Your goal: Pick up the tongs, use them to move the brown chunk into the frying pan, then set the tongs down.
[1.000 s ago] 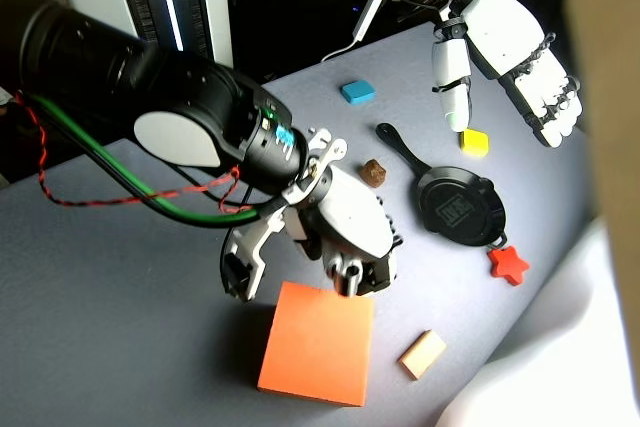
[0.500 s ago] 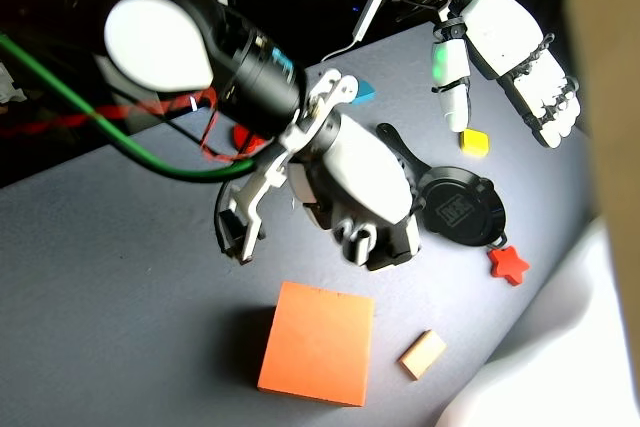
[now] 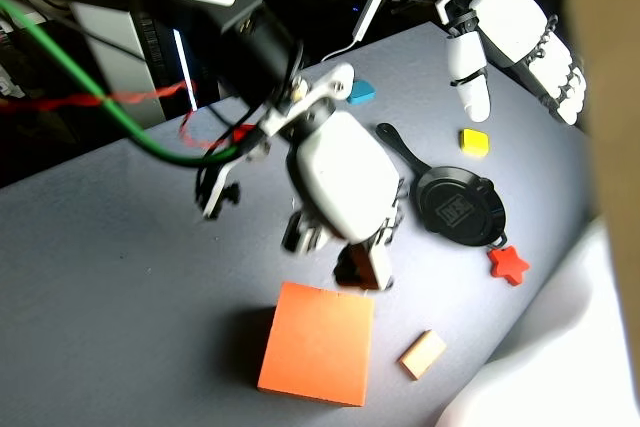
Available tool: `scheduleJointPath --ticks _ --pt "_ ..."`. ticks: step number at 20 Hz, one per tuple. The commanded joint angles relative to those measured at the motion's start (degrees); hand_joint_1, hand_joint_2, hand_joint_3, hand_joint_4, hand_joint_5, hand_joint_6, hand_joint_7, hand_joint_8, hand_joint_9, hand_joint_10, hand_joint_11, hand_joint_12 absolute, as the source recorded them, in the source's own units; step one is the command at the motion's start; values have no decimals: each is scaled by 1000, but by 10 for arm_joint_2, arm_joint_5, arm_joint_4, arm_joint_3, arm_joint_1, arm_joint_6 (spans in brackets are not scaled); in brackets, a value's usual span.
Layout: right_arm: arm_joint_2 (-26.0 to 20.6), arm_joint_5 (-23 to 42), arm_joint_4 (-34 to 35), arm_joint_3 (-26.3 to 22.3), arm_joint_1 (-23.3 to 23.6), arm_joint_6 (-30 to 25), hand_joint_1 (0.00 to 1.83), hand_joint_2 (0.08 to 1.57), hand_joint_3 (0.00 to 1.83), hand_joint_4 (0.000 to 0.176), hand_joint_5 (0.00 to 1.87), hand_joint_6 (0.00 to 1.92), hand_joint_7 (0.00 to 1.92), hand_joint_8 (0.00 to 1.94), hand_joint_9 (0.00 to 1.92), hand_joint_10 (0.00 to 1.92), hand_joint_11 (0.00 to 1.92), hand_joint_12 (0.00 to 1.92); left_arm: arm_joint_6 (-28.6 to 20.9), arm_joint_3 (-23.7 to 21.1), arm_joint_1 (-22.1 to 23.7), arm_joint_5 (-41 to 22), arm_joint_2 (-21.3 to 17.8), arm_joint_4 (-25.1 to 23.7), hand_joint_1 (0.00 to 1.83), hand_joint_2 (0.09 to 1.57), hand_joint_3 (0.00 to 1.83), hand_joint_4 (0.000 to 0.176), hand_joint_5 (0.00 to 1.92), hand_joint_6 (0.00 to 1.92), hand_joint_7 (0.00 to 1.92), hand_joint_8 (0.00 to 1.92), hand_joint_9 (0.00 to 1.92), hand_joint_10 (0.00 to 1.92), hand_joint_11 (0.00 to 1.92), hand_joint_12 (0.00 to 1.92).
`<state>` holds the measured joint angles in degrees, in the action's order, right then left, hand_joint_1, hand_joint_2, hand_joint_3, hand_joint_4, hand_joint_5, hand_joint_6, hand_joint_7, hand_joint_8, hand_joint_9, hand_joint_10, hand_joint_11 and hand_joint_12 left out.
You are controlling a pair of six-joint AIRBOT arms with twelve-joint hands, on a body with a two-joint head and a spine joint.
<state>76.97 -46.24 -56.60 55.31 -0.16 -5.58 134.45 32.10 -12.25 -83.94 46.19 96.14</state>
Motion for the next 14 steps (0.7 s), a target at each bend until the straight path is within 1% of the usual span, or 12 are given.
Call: scheduleJointPath --ticks 1,2,3,4,5,6,9,10,11,12,14 --pt "-3 -9 -40 -3 10 -19 1100 1232 0 0 749 1318 990 141 802 532 409 1429 -1 -3 7 -68 -6 -52 4 1310 3 32 0 0 0 0 0 0 6 3" --pt "3 -36 -76 -14 7 -88 1103 1228 0 0 759 1304 1000 138 809 538 422 1428 7 -10 7 -96 -6 -50 11 1308 2 30 0 0 0 0 0 0 1 1" --pt "5 -37 -96 -19 3 -117 1104 1227 0 0 760 1302 1002 136 811 539 426 1427 12 -13 7 -107 -5 -46 14 1308 2 32 0 0 0 0 0 0 0 0" --pt "8 -35 -102 -20 -1 -126 1091 1245 1 0 727 1349 988 122 790 546 400 1437 13 -16 7 -117 -5 -42 15 1309 2 39 0 0 0 0 0 0 0 0" --pt "12 -38 -102 -20 -3 -131 1091 1245 1 0 727 1349 988 122 790 546 400 1437 13 -18 7 -123 -5 -38 15 1309 2 39 0 0 0 0 0 0 0 0" --pt "23 -48 -102 -20 -9 -136 1104 1230 0 0 755 1309 1002 116 803 551 422 1423 17 -21 7 -134 -5 -35 14 1306 0 33 0 0 0 0 0 0 12 6" --pt "46 -67 -102 -22 -21 -140 1093 1244 3 0 726 1351 987 99 779 543 400 1418 23 -27 7 -155 -5 -30 15 1304 0 36 0 0 0 0 0 0 0 0" --pt "51 -69 -108 -24 -25 -150 1092 1245 1 0 726 1350 995 98 776 548 394 1433 23 -30 7 -162 -4 -22 21 1302 0 39 0 0 0 0 0 0 0 0" --pt "55 -69 -115 -25 -28 -159 1094 1240 0 0 736 1337 1006 94 787 551 416 1427 23 -32 7 -165 -3 -19 21 1303 0 33 0 0 0 0 0 0 0 0" --pt "60 -70 -120 -25 -31 -163 1097 1235 0 0 746 1323 1006 91 788 554 417 1435 23 -33 7 -170 0 -16 14 1304 0 36 0 0 0 0 0 0 0 0" --pt "68 -70 -120 -26 -36 -165 1099 1233 0 0 748 1319 1004 90 786 555 418 1438 23 -34 7 -170 1 -14 9 1303 0 35 0 0 0 0 0 0 0 0"
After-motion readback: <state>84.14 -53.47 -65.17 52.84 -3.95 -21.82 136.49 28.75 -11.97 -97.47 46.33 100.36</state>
